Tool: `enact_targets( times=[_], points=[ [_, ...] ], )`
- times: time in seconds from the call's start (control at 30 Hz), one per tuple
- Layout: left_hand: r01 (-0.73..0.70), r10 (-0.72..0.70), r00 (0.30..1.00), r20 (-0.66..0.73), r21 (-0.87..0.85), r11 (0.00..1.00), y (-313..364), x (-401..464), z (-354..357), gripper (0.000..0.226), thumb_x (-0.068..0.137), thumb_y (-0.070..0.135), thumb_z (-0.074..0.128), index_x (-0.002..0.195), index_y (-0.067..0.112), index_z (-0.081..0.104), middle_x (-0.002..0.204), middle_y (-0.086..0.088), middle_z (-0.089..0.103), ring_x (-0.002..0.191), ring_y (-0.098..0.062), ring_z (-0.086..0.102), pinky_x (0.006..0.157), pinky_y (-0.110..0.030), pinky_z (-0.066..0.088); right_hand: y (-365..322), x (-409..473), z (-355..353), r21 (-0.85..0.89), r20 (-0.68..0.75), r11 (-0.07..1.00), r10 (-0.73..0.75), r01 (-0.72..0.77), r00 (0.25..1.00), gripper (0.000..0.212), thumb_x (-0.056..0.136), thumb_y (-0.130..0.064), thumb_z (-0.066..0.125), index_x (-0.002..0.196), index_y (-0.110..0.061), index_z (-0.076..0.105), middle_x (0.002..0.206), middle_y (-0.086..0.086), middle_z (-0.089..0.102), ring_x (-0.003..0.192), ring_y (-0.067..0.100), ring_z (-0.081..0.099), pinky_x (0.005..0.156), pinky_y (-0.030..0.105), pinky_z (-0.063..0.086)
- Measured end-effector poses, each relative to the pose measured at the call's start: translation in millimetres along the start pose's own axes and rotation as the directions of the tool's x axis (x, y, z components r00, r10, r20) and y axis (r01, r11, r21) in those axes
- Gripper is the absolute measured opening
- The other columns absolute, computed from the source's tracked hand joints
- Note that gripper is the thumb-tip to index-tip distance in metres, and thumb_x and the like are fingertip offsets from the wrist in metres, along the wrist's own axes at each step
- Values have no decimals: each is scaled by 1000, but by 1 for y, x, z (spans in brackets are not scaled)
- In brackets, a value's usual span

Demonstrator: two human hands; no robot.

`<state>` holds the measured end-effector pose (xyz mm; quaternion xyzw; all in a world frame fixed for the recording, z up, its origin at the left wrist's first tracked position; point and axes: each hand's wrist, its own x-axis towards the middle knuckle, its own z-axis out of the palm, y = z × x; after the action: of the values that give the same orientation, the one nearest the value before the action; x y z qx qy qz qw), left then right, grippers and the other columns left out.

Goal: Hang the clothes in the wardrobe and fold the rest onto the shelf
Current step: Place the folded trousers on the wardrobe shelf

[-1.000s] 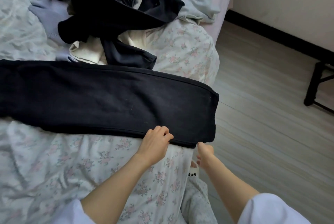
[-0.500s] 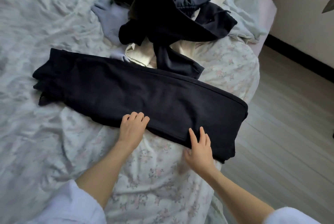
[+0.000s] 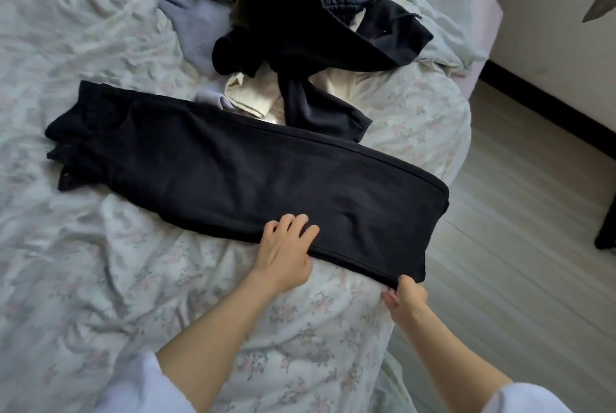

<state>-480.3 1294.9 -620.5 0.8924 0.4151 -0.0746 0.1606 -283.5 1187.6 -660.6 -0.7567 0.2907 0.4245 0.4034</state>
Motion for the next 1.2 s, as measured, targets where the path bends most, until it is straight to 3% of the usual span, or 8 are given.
enact_targets(
  times=[0.13,0.3,0.4,0.5,0.7,0.83,1.0,1.2],
  points=[
    [-211,209,964,164,-4,977,50,18,22,61,89,29,42,148,25,25,159,1,9,146,-23,-1,115,-50,1,-13,17,-12,488,247,788,288,-376,925,39,95,-14,43,133,-9,47,129,4,53,119,21,54,95,30,47],
    [-188,148,919,365,76,979,68,33,38,58,94,40,36,148,29,19,159,6,1,145,-21,-12,111,-59,-10,-42,35,-24,497,291,763,302,-413,908,36,97,-19,35,127,-14,53,126,1,54,114,21,52,94,31,41],
    [-114,100,898,428,7,993,70,38,28,55,94,38,37,147,31,25,158,10,8,146,-15,-8,114,-55,-8,-67,21,-24,425,94,883,176,-199,980,21,88,-3,40,101,-14,53,105,0,50,77,18,49,65,28,42],
    [172,-5,908,418,-362,916,79,49,5,44,95,38,42,138,29,43,148,11,37,142,-12,19,117,-42,6,-84,-13,-18,226,-173,929,-257,292,951,34,91,-9,51,125,-10,48,111,-2,48,95,17,50,78,27,40],
    [418,-248,850,464,-882,-218,65,59,-63,44,95,52,40,126,23,53,124,4,58,113,-16,55,97,-36,42,-78,-91,6,-260,192,339,-900,904,392,35,91,-18,56,126,-15,55,116,-4,60,103,6,50,87,18,34],
    [204,-262,830,493,-704,-680,19,42,-85,68,85,72,35,118,17,57,113,-5,68,108,-27,62,91,-45,48,-49,-124,27,-233,613,-321,-781,918,-118,30,85,-9,63,114,-11,65,89,1,66,83,23,57,74,33,48],
    [44,-262,829,494,-525,-850,-16,22,-80,65,83,68,47,120,16,62,119,-12,65,109,-31,62,94,-45,47,-18,-120,53,-276,950,-417,-257,866,179,46,95,-23,43,140,-26,39,122,0,51,115,22,43,93,34,35],
    [-16,-388,738,553,-560,-828,-43,12,-56,63,76,63,63,115,14,63,110,-8,70,100,-26,67,89,-40,52,-26,-115,84,-325,939,-401,-242,857,243,46,95,-21,42,140,-18,39,133,7,47,121,26,43,98,35,40]
  ],
)
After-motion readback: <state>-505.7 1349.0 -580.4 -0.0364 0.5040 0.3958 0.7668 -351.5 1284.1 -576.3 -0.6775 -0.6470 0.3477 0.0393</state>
